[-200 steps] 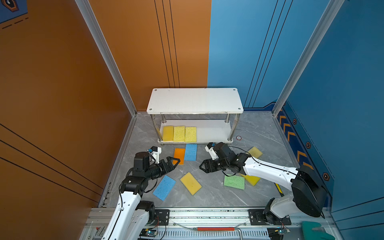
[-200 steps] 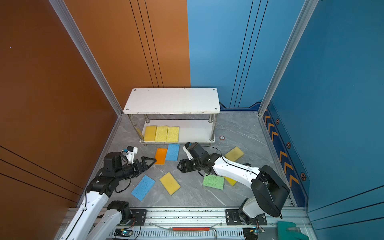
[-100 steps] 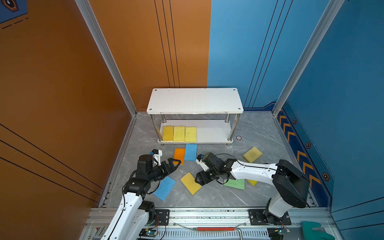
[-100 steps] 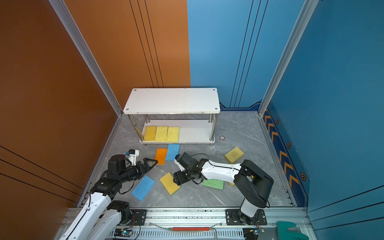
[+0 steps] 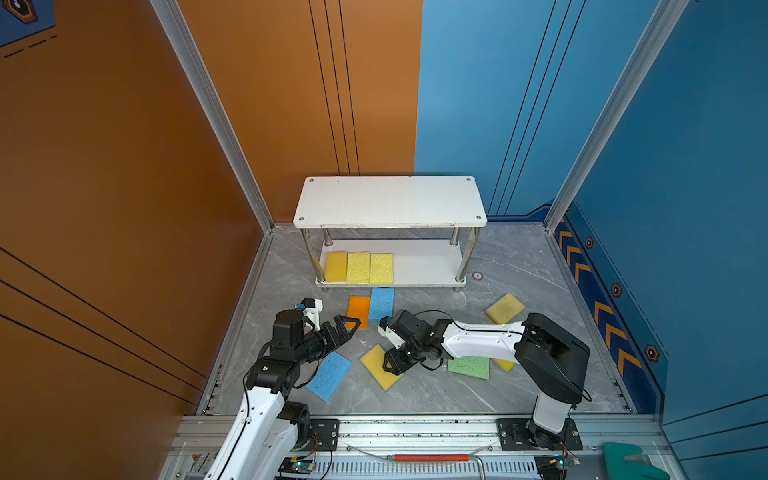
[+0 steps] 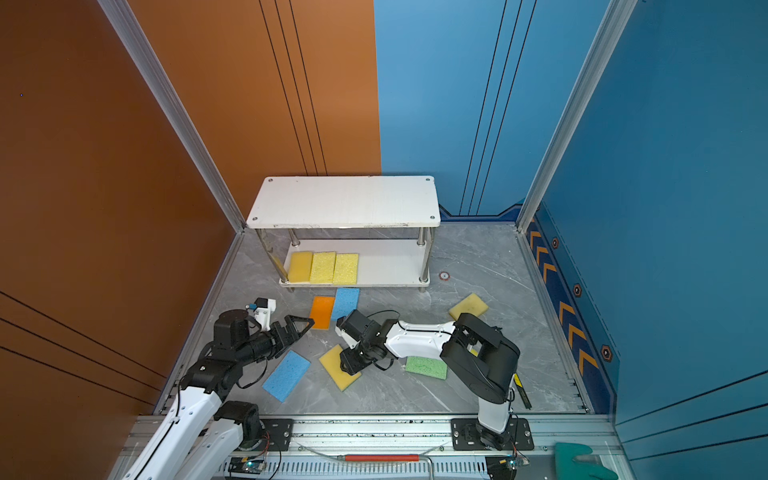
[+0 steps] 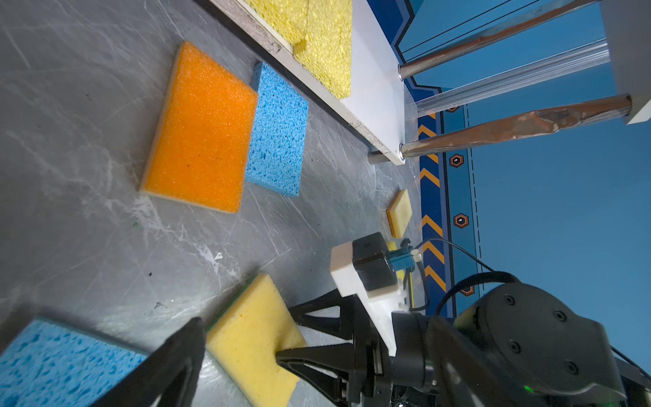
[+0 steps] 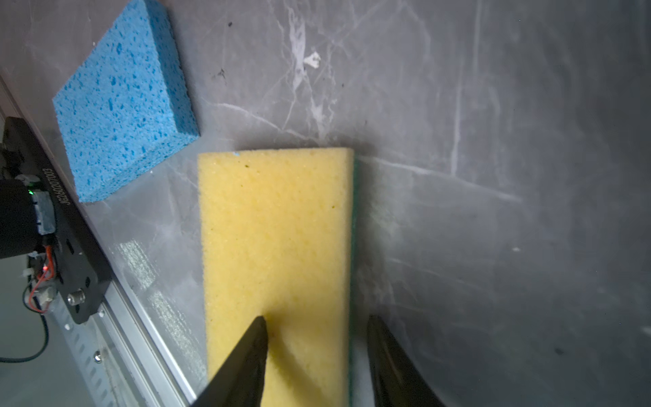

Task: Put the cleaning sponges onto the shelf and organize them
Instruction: 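Grasp the yellow sponge with green scrub side using the right gripper, then lift the scrub sponge upright beside the left gripper while the left approaches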

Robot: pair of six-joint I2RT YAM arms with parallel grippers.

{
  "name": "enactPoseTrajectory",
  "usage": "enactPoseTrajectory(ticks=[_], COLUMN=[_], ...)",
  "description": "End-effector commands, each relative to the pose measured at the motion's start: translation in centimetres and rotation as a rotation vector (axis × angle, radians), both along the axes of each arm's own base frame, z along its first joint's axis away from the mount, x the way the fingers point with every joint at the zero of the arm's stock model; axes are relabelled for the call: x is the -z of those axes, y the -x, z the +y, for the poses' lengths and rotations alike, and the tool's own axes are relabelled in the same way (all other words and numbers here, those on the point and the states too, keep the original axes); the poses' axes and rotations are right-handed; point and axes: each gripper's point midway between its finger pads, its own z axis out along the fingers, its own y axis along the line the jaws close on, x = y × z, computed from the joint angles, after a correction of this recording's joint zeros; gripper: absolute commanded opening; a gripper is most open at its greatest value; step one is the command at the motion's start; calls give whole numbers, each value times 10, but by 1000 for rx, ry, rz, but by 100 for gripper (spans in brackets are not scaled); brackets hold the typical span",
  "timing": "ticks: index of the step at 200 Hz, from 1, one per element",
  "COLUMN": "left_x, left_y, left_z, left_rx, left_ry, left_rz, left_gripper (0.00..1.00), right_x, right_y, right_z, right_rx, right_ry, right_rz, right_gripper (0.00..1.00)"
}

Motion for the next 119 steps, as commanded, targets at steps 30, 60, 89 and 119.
enactPoseTrajectory(ticks=[30, 60, 89, 119], left_x=[-1, -3, -7, -19], left_y=[0, -1, -7, -15], left_z=[2, 2, -4, -13], left_rx=[-4, -5, -14, -9], left_ry=[13, 18, 94, 174], left_rz=[-22, -28, -39, -89], left_gripper=[98, 98, 98, 98], right_x=[-1, -19, -39, -62], right_y=[1, -4, -23, -45], right_z=[-3, -10, -23, -33], right_rx=[1, 40, 142, 261], right_ry=[29, -4, -69, -191], right_rz=[-16, -35, -34, -10], right_gripper=[18, 11, 1, 0])
